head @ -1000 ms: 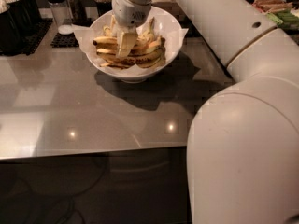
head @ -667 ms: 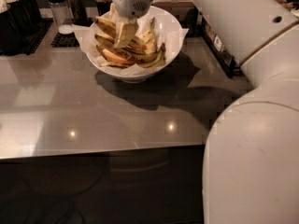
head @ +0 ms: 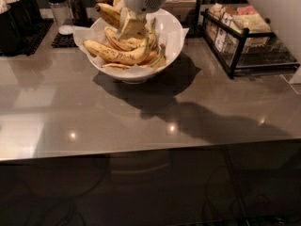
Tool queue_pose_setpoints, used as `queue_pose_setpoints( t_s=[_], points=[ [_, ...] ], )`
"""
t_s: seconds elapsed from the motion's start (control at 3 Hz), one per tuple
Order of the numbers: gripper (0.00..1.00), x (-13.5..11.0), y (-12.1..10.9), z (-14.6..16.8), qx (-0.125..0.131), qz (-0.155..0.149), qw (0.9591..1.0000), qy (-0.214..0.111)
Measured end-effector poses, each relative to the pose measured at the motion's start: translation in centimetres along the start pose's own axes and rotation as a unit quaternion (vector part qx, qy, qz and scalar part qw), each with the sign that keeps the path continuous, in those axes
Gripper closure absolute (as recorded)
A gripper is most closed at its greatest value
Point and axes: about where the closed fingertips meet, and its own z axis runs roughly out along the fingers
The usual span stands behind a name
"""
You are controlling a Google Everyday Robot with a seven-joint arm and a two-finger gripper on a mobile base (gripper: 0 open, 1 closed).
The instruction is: Pick banana from white bowl
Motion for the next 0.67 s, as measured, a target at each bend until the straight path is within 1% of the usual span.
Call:
queue_pose_setpoints(
  t_s=[0.33,0.67],
  points=[
    [1.00,-2.0,2.1,-3.5,0.061,0.011,0.9980,0.012],
    [1.00,-4.4,5.1,-7.3,0.126,0.034,0.9910,0.028]
  ],
)
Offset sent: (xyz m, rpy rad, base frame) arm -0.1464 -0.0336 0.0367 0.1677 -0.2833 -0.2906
